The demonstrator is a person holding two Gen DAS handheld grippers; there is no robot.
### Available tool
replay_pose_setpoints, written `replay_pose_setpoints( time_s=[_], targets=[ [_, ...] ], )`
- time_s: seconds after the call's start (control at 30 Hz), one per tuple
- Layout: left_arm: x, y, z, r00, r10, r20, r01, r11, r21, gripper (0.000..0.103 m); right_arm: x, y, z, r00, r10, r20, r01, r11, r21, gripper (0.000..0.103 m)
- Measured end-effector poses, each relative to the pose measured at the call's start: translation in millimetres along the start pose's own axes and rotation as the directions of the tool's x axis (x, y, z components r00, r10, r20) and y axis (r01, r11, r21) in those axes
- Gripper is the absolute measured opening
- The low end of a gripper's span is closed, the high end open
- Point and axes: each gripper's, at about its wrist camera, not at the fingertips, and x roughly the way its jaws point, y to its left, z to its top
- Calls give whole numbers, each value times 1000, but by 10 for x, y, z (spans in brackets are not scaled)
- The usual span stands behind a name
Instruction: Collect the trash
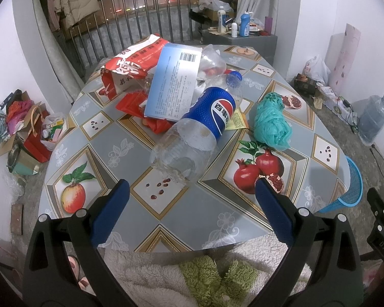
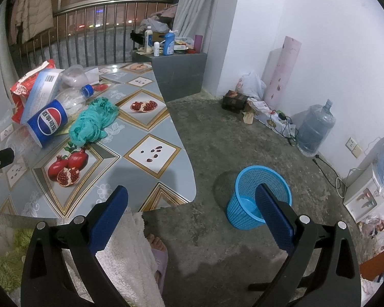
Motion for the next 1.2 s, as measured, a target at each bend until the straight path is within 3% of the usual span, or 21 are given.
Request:
replay_pose_setpoints(
  time_s=[0.87, 1.2],
  targets=[
    [-4, 44, -22, 1000, 0, 3, 0, 1000, -11, 94, 38, 45, 42, 1000, 18, 2, -18, 1000, 2, 97],
    [97, 342, 85, 999, 32, 23, -31, 998, -48, 94, 145, 314, 295, 993, 109, 36, -108, 994, -34, 97]
  ],
)
